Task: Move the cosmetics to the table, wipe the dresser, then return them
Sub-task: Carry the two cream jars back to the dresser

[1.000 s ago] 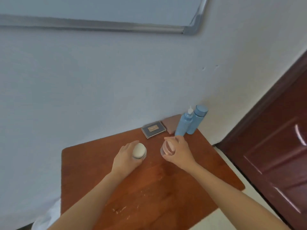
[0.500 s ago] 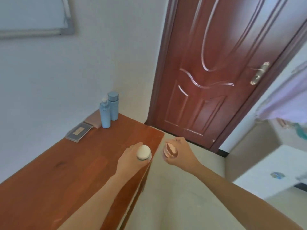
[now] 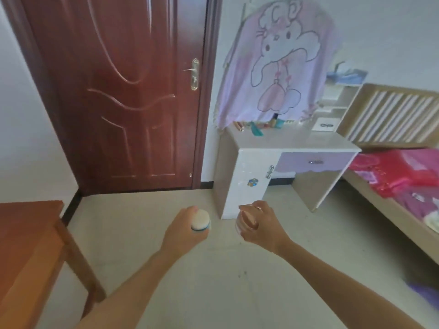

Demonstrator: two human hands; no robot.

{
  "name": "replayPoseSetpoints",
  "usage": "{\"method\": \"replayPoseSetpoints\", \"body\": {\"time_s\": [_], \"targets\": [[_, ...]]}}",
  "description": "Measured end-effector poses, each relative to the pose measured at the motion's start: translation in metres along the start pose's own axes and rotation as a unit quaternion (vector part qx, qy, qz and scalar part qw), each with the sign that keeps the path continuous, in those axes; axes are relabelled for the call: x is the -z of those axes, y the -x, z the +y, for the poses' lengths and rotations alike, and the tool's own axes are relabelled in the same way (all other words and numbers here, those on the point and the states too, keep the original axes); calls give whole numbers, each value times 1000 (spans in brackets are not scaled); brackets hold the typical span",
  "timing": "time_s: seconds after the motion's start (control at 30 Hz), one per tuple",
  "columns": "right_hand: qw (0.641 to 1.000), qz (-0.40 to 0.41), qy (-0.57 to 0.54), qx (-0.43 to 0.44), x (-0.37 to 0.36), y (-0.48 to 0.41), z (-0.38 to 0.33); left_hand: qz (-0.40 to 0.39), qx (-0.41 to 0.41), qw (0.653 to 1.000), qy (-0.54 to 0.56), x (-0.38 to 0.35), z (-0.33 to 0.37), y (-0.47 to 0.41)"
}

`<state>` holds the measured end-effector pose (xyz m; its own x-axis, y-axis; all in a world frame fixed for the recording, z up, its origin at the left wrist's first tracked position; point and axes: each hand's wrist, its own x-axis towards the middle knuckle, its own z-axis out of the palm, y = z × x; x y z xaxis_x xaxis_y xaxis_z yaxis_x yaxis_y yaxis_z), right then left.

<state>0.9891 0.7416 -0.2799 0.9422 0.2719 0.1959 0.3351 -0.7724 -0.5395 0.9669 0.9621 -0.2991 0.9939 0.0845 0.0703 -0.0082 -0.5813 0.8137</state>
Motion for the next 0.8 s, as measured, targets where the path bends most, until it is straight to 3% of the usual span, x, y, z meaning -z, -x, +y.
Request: {"method": "replayPoseSetpoints", "body": {"time_s": [0.27, 0.47, 0.8], "targets": [[986, 62, 58, -142, 100, 87, 115, -129, -84, 988, -9, -141, 98, -13], [961, 128, 69, -233, 137, 127, 168, -184, -130, 974, -9, -215, 145, -30], [957, 158, 97, -225, 184, 41, 258, -187, -170, 967, 25, -302, 196, -146]]}}
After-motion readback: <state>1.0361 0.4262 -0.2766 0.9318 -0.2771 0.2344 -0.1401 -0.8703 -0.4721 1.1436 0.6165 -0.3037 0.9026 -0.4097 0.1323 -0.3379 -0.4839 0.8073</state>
